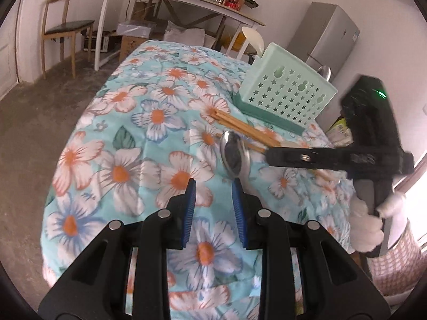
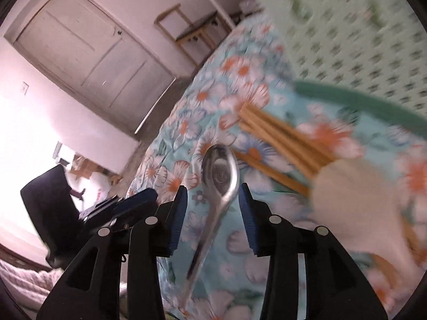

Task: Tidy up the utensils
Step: 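Grasp the metal spoon with the left tool while the right tool releases it, then grasp the white spatula by its blade with the right tool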

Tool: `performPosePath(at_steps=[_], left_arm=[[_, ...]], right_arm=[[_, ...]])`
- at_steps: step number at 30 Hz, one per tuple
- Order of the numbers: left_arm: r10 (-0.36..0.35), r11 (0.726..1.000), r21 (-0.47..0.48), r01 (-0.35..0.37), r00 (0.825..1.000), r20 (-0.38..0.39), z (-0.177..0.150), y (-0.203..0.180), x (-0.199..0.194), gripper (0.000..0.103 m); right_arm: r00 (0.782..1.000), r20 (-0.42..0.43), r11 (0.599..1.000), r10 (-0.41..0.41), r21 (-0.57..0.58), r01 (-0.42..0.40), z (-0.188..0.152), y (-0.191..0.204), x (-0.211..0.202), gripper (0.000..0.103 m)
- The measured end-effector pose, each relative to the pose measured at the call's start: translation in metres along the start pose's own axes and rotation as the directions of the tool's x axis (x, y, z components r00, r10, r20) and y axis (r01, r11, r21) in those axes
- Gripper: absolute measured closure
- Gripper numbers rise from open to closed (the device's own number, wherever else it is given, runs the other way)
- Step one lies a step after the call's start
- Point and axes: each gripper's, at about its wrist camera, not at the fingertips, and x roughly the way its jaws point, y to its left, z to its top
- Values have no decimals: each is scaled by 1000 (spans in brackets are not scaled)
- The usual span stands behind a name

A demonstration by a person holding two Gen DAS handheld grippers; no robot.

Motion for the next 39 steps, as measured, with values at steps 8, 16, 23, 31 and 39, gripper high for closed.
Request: performPosePath(at_steps=[8, 16, 23, 31, 39], left_arm=[[-154, 979, -149, 142, 985, -74, 27, 17, 45, 74], [-225, 956, -218, 195, 967, -122, 36, 22, 78, 75], [-179, 975, -162, 154, 973, -148, 39, 2, 92, 84], [-94, 993, -88, 81, 985, -147, 33, -1, 76, 99], [-92, 993, -89, 82, 989, -116, 22, 15, 56, 99]], right_arm=[[991, 92, 994, -97, 52, 92, -28, -28, -60, 64], [987, 125, 988, -105, 123, 90, -46, -50, -72, 64], [981, 144, 988, -127, 102, 113, -50, -50, -80, 64], [924, 147, 925, -352, -96, 368, -52, -26, -61, 53], [789, 207, 725, -578, -312, 614, -50, -10, -27, 48]])
